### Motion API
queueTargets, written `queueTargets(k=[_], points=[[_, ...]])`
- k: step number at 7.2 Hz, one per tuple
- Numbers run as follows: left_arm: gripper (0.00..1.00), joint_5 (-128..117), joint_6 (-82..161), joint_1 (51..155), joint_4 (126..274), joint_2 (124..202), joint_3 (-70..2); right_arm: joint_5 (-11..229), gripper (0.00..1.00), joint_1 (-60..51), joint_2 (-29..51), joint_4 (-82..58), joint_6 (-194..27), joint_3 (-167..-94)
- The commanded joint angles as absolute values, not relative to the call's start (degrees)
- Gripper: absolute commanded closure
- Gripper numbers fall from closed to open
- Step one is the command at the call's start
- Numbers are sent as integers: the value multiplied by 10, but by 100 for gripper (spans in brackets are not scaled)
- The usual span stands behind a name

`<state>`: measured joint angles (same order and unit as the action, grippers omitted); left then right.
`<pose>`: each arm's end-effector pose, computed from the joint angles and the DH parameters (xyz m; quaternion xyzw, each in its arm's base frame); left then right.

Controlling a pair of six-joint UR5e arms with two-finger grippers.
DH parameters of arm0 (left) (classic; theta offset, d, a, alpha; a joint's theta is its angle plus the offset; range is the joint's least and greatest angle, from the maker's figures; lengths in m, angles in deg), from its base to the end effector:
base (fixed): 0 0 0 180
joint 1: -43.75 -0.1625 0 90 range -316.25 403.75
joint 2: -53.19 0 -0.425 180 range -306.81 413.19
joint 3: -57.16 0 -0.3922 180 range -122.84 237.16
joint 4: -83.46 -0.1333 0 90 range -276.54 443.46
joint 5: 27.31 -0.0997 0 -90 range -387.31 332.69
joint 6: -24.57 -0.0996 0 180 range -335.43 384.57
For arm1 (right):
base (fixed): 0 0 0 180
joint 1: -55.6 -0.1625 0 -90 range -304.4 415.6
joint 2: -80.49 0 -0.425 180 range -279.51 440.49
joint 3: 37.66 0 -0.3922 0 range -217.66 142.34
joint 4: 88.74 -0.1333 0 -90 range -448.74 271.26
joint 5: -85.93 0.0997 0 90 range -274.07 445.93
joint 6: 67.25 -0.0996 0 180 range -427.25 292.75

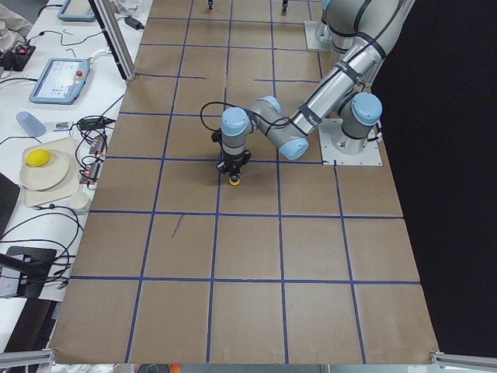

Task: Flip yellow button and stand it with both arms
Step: 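Grasp the yellow button with the left gripper and lift it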

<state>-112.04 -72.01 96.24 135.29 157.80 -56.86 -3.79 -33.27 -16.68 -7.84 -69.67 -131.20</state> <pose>0.1991 -0.4933 0.2289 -0.4923 -0.8692 0.0408 0.0216 0.1253 -0.4307 0.5004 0.0311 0.9984 0.0477 0.0019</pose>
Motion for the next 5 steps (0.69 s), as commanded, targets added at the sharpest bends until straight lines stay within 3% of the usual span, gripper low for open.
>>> queueTargets(k=[1,4,5], points=[[97,-953,-713,964,1410,1575,-571,-39,0,-333,-167,-78,-702,-1312],[97,-671,-670,994,1534,1586,-617,-21,0,-316,-165,-75,-706,-1309],[96,-565,-648,1050,1555,1588,-638,48,0,-291,-165,-74,-724,-1306]])
